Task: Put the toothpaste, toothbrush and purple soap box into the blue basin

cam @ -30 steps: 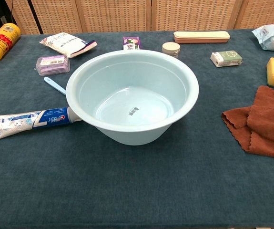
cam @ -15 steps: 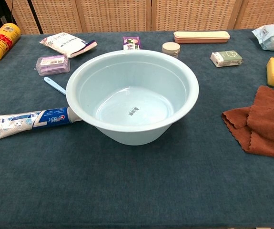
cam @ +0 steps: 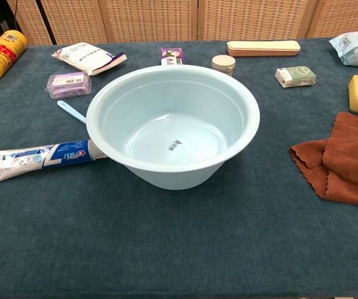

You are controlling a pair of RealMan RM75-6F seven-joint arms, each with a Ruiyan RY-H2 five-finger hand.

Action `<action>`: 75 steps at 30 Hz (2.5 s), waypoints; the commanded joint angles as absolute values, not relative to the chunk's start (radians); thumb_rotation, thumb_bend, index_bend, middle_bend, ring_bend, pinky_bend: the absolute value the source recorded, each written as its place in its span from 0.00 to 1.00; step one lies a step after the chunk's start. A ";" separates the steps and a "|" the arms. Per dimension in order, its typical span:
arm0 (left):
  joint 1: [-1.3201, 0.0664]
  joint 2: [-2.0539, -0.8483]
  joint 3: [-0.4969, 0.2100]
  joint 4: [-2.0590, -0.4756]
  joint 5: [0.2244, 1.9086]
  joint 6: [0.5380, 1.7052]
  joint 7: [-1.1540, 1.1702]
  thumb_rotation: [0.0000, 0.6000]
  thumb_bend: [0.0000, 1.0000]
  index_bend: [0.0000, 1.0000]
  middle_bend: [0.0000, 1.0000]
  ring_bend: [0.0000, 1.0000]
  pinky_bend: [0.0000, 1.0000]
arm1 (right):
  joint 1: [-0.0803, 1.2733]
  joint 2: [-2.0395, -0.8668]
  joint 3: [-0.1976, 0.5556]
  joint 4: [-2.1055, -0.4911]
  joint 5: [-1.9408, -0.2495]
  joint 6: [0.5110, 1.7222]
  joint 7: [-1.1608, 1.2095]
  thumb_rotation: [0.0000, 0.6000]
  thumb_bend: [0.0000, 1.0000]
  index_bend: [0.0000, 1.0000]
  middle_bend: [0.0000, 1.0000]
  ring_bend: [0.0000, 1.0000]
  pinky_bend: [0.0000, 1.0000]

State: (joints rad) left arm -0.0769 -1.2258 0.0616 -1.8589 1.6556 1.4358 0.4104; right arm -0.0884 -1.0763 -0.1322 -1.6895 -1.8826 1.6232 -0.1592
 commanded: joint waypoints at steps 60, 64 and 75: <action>-0.553 -1.446 -0.082 -1.889 0.847 1.110 0.733 1.00 0.33 0.14 0.00 0.01 0.13 | -0.088 -1.062 -0.129 -1.695 -1.883 1.642 -0.124 1.00 0.13 0.00 0.00 0.00 0.00; -0.556 -1.478 -0.065 -1.877 0.871 1.151 0.748 1.00 0.34 0.27 0.07 0.09 0.17 | -0.088 -1.061 -0.129 -1.695 -1.883 1.644 -0.121 1.00 0.13 0.00 0.00 0.00 0.00; -0.554 -1.506 -0.028 -1.858 0.933 1.215 0.776 1.00 0.40 0.63 0.32 0.34 0.36 | -0.090 -1.061 -0.127 -1.694 -1.884 1.649 -0.119 1.00 0.13 0.00 0.00 0.00 0.00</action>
State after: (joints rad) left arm -0.5545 -1.5050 -0.0293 -1.8598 0.9314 1.2133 0.7750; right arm -0.0902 -1.0608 -0.1271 -1.6937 -1.8837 1.6492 -0.1187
